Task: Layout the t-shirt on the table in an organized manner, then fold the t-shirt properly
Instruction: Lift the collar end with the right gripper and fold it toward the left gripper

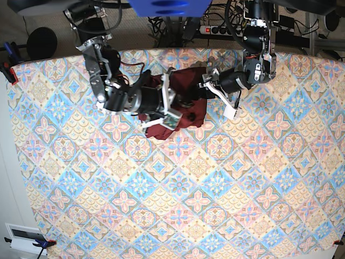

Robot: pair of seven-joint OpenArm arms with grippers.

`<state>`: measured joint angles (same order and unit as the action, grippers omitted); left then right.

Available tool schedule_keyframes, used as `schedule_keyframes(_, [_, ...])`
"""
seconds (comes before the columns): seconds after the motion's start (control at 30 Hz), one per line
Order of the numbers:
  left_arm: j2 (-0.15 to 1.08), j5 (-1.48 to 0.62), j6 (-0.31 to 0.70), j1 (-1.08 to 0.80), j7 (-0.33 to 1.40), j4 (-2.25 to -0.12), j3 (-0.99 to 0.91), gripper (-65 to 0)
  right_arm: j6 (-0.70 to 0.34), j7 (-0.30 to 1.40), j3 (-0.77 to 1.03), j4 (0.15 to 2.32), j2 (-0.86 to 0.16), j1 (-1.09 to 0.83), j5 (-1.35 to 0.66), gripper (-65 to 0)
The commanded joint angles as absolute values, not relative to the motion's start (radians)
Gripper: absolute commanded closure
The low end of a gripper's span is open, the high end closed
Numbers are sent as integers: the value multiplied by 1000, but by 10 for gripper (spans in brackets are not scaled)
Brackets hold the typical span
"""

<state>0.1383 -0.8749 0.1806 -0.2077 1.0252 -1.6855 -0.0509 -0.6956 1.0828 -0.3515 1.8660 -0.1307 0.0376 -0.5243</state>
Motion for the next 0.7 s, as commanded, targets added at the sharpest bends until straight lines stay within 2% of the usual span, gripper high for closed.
schedule_keyframes(0.0, [140, -897, 188, -200, 1018, -1701, -51, -254, -698, 1067, -367, 1891, -133, 47, -539, -124])
schedule_keyframes(0.43, [148, -898, 189, -197, 1018, -1701, -56, -254, -698, 1035, -397, 1992, -139, 42, -539, -134])
schedule_keyframes(0.6, [147, -905, 194, -199, 1020, -1721, -58, -252, -698, 1018, -398, 1991, -139, 42, -539, -178])
schedule_keyframes(0.67, [150, -905, 196, -213, 1024, -1765, -58, -232, -698, 1017, -392, 1991, -139, 45, -539, -180])
